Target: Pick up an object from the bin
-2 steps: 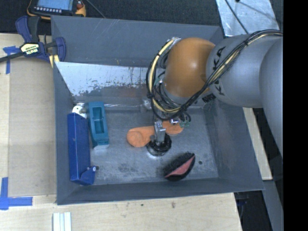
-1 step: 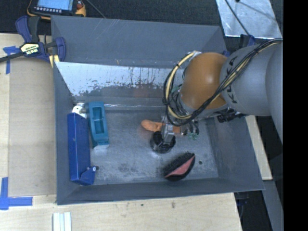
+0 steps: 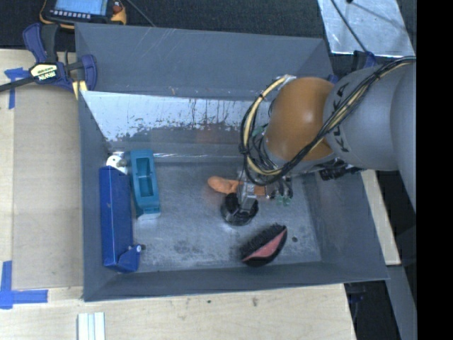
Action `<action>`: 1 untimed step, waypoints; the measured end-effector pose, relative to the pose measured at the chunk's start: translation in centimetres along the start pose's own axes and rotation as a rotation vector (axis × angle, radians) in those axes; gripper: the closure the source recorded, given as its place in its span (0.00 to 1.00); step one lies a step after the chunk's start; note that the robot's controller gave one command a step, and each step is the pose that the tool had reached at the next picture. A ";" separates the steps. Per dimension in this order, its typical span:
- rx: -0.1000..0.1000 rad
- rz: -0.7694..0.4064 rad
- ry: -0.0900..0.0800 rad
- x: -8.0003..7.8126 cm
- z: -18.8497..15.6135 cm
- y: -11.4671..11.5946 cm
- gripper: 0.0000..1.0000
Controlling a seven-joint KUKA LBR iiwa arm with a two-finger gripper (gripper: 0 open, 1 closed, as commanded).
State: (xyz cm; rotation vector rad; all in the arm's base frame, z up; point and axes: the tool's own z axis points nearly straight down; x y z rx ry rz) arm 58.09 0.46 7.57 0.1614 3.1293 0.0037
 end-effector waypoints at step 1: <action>-0.002 0.001 -0.003 -1.1 0.0 -0.8 1.00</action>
Offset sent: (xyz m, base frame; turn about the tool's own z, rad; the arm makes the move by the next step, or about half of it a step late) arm 0.0174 -0.0393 -0.0052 -0.0032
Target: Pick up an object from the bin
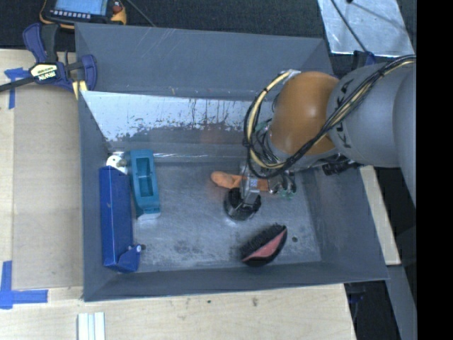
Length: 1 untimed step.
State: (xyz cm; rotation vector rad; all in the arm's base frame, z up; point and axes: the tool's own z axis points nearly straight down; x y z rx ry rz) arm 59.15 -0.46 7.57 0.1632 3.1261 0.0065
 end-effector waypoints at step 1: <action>0.001 -0.003 -0.003 -1.4 0.0 -2.8 1.00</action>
Offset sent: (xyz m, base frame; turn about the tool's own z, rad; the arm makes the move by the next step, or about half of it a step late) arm 0.0000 0.0000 0.0000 0.0000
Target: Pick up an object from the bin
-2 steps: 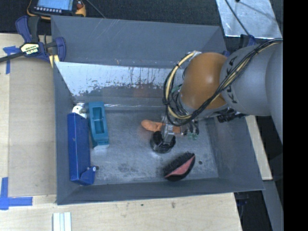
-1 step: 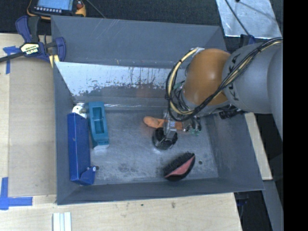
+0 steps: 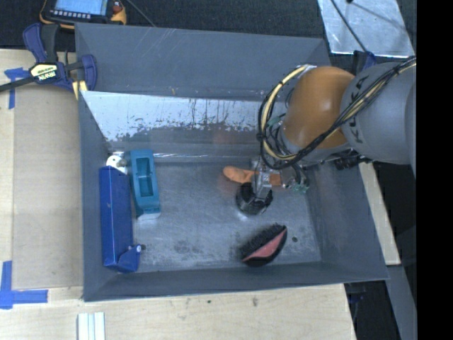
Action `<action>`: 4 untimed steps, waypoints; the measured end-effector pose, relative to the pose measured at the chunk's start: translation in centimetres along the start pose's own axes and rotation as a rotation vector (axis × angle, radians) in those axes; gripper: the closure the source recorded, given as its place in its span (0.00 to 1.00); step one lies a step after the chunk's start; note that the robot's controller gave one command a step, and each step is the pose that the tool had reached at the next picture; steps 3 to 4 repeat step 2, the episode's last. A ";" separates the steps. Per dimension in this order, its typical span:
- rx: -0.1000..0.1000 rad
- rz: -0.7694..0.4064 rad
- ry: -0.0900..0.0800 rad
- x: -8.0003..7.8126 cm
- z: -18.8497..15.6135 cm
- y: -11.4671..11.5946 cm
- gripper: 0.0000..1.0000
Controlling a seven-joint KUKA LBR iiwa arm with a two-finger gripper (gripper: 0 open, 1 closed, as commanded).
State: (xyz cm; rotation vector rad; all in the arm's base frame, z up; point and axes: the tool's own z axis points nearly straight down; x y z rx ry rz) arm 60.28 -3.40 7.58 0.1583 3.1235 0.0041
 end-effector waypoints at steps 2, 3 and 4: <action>0.000 0.001 0.000 0.0 0.0 0.0 1.00; 0.000 0.001 0.000 0.0 0.0 0.0 1.00; 0.000 0.001 0.000 0.0 0.0 0.0 1.00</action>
Offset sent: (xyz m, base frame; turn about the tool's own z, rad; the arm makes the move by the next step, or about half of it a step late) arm 0.0000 0.0000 0.0000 0.0000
